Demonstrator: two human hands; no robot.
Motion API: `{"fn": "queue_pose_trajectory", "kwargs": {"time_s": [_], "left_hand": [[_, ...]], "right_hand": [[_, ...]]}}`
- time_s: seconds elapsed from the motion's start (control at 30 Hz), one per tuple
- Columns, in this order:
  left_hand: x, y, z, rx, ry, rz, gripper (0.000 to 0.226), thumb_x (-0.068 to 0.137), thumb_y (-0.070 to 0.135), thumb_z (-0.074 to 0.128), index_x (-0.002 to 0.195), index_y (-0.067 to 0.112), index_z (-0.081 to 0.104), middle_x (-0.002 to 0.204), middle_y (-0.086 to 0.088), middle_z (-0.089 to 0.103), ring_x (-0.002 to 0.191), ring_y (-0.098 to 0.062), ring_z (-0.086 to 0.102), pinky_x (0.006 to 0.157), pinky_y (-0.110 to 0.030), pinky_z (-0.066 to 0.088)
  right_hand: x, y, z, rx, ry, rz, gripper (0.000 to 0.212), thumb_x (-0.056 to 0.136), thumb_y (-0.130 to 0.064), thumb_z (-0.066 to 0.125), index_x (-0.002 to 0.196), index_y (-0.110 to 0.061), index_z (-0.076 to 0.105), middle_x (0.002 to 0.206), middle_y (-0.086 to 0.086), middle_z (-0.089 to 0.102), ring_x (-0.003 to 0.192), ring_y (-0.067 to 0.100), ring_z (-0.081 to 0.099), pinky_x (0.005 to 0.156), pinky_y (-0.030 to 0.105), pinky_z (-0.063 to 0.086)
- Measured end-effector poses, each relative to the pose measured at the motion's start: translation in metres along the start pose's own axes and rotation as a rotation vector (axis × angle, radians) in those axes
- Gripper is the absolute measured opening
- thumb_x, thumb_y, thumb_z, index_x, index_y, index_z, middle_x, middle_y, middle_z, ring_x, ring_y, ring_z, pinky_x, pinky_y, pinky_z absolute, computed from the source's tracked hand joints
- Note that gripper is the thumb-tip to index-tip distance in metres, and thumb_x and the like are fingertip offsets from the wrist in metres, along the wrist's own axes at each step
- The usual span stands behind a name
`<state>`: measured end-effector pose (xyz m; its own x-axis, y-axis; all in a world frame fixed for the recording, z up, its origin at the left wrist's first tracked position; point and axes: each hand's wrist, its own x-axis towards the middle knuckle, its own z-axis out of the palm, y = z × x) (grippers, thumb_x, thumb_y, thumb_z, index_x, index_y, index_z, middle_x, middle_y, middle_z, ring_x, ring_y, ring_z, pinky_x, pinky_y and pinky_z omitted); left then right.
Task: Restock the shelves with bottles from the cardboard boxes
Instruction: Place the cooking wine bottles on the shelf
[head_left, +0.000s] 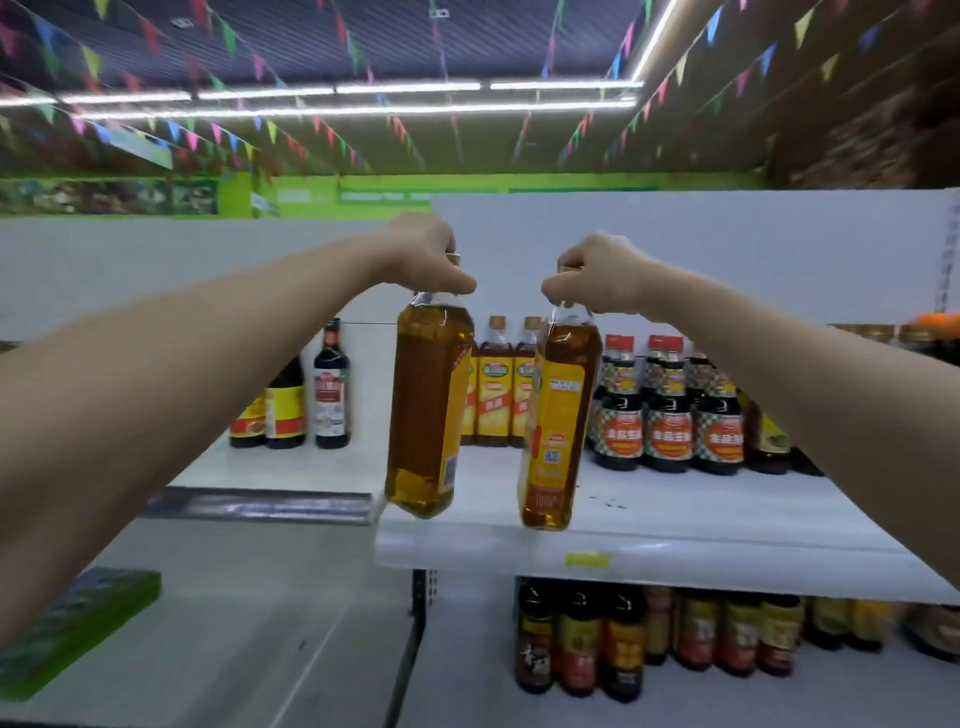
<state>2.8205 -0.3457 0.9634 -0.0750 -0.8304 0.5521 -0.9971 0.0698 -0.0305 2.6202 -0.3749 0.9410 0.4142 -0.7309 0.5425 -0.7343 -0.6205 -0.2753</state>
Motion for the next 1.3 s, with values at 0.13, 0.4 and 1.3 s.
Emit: {"fn": "queue_pose_trajectory", "kwargs": {"time_s": [0.13,0.4,1.3], "left_hand": [[0.028,0.025,0.012,-0.039,0.031,0.038,0.042,0.085,0.033,0.062,0.057,0.011,0.039,0.057,-0.002,0.033,0.052,-0.016,0.03,0.05,-0.028,0.02],[0.069,0.065,0.061,-0.036,-0.006,0.056,0.039,0.086,0.035,0.06,0.061,0.012,0.042,0.059,0.0,0.034,0.054,-0.014,0.031,0.051,-0.027,0.023],[0.112,0.047,0.13,-0.373,-0.161,-0.068,0.028,0.092,0.03,0.06,0.092,0.011,0.039,0.081,0.0,0.045,0.067,-0.01,0.046,0.055,-0.022,0.04]], "right_hand": [[0.01,0.029,-0.013,-0.035,0.026,0.012,0.022,0.086,-0.022,0.055,0.069,-0.008,0.057,0.063,0.0,0.048,0.056,0.013,0.04,0.049,0.023,0.032],[0.037,0.087,-0.002,-0.048,0.024,0.021,0.026,0.084,-0.025,0.057,0.083,0.0,0.066,0.078,0.008,0.056,0.069,0.018,0.048,0.065,0.031,0.041],[0.091,0.131,0.072,0.011,-0.052,-0.041,0.035,0.092,-0.037,0.058,0.115,-0.014,0.047,0.094,0.003,0.051,0.085,0.02,0.049,0.057,0.026,0.036]]}}
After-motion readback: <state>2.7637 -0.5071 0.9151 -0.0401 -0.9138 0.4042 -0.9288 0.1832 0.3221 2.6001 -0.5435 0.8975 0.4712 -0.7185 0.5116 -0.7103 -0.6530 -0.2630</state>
